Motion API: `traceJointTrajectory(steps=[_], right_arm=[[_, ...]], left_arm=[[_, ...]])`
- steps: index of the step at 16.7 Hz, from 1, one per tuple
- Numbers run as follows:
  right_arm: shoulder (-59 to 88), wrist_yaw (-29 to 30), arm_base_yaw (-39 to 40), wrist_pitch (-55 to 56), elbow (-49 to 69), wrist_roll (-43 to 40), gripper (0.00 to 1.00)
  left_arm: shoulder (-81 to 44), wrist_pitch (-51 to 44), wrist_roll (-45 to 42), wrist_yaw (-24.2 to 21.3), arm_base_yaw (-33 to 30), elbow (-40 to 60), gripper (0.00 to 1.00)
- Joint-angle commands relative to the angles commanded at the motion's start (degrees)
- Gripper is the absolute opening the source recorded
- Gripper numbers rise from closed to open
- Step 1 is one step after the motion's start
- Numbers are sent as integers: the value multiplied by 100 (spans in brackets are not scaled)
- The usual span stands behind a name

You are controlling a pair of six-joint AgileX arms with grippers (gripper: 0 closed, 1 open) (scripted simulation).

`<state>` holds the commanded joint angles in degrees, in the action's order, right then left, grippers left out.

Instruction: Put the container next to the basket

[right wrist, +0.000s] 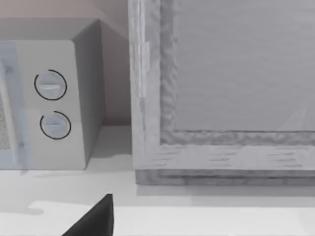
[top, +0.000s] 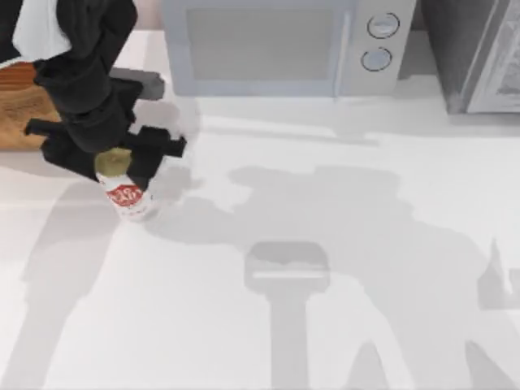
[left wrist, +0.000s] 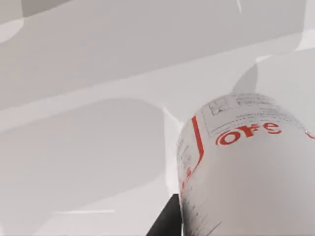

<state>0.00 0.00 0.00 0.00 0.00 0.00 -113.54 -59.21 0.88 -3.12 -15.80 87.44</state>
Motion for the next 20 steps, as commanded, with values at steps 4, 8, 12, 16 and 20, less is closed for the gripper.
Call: traceJointTrajectory(steps=[4,8,12,16,20], right_arm=[[0,0,0,0,0,0,100],[0,0,0,0,0,0,100],[0,0,0,0,0,0,100],[0,0,0,0,0,0,100],[0,0,0,0,0,0,100]], left_arm=[[31,-181,575,287,707,-292,0],[30,-187,603,311,738,-312,0],[-26,-173,585,349,517,-508,0],[-252,-145,641,490,43,-1130,0],[-517,-268,685,549,131,-977,0]])
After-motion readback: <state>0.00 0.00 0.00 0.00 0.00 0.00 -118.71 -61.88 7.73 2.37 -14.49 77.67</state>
